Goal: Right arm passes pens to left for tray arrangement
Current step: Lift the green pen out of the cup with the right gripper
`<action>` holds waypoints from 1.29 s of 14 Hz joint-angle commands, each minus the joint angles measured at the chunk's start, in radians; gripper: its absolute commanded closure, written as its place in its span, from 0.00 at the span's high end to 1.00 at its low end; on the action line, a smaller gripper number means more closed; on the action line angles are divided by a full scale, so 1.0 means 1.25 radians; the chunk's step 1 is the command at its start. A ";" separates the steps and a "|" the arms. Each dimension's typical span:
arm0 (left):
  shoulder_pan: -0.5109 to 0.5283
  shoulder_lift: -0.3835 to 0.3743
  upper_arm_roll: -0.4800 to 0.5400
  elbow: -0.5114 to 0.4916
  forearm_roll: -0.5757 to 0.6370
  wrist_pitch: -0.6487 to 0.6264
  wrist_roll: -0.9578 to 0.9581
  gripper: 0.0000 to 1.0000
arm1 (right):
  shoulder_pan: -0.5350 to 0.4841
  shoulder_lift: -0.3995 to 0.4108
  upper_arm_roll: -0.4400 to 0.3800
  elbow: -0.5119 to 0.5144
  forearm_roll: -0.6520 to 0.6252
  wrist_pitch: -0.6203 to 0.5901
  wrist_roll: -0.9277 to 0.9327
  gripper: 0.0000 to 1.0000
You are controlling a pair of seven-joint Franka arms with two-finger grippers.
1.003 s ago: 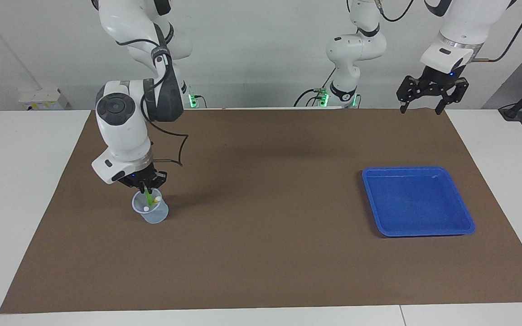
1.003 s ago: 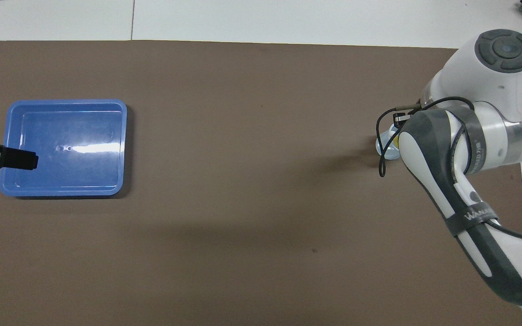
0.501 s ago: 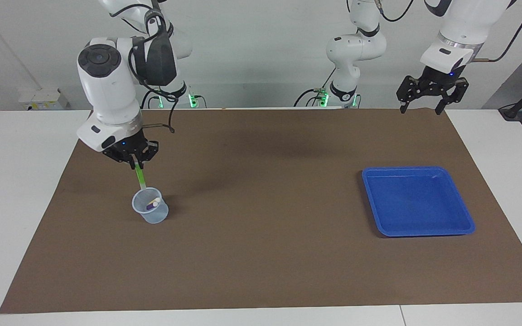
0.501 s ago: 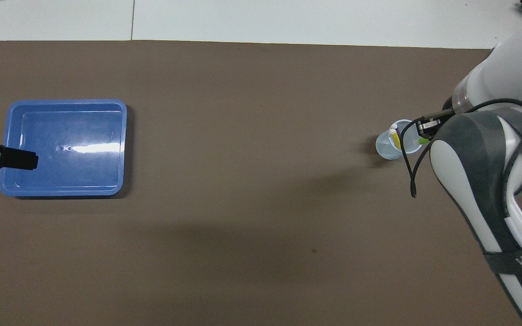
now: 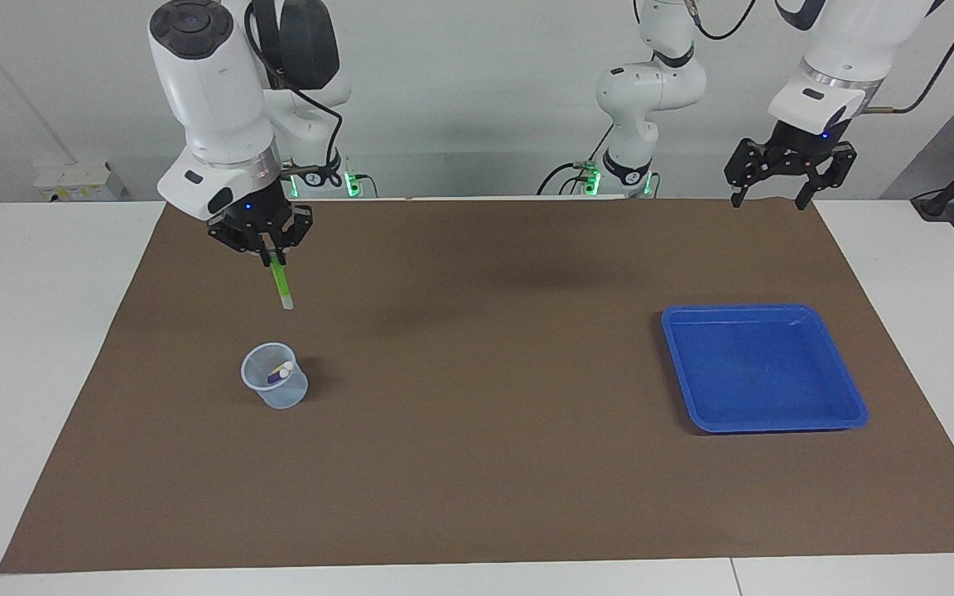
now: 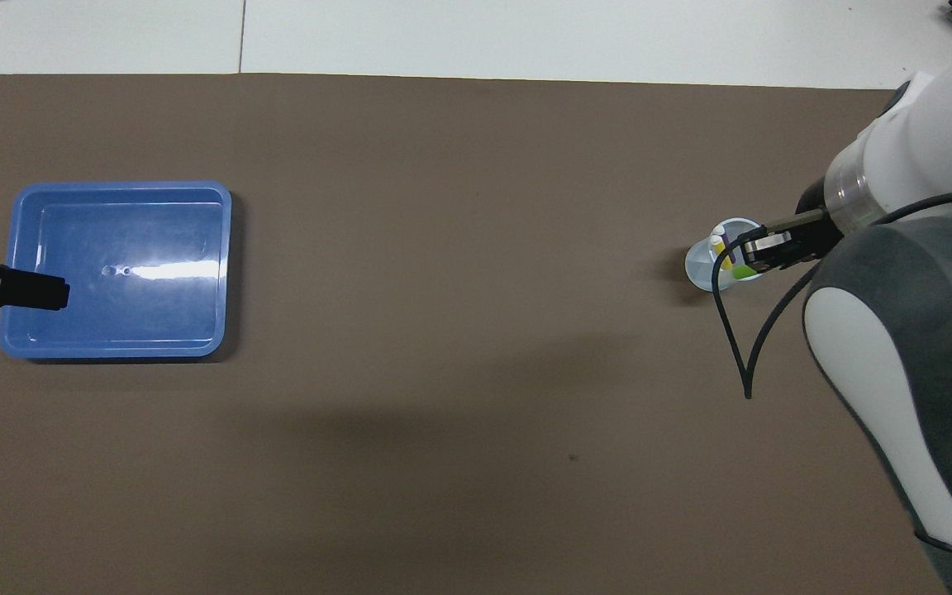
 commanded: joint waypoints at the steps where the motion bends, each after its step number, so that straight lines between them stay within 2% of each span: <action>1: 0.006 -0.024 0.009 -0.023 0.008 0.001 0.009 1.00 | -0.007 0.001 0.001 0.006 0.113 0.020 0.106 0.00; 5: 0.006 -0.024 0.012 0.013 0.009 0.020 0.019 1.00 | 0.013 0.002 0.002 -0.011 0.243 0.142 0.311 0.00; 8: 0.006 -0.027 0.015 0.025 0.014 0.092 0.008 1.00 | 0.044 0.001 0.002 -0.038 0.369 0.254 0.554 0.00; 11: 0.068 -0.048 0.012 0.001 0.013 0.092 -0.004 1.00 | 0.116 0.011 0.002 -0.041 0.409 0.337 0.801 0.00; 13: 0.092 -0.049 0.018 -0.016 0.002 0.080 -0.082 1.00 | 0.131 0.033 0.004 -0.033 0.522 0.388 0.906 0.00; 16: 0.117 -0.044 0.020 -0.055 -0.143 0.077 -0.249 1.00 | 0.135 0.058 0.004 -0.026 0.674 0.421 0.935 0.00; 18: 0.117 -0.040 0.020 -0.083 -0.265 0.104 -0.441 1.00 | 0.148 0.084 0.004 -0.024 0.696 0.431 1.026 0.00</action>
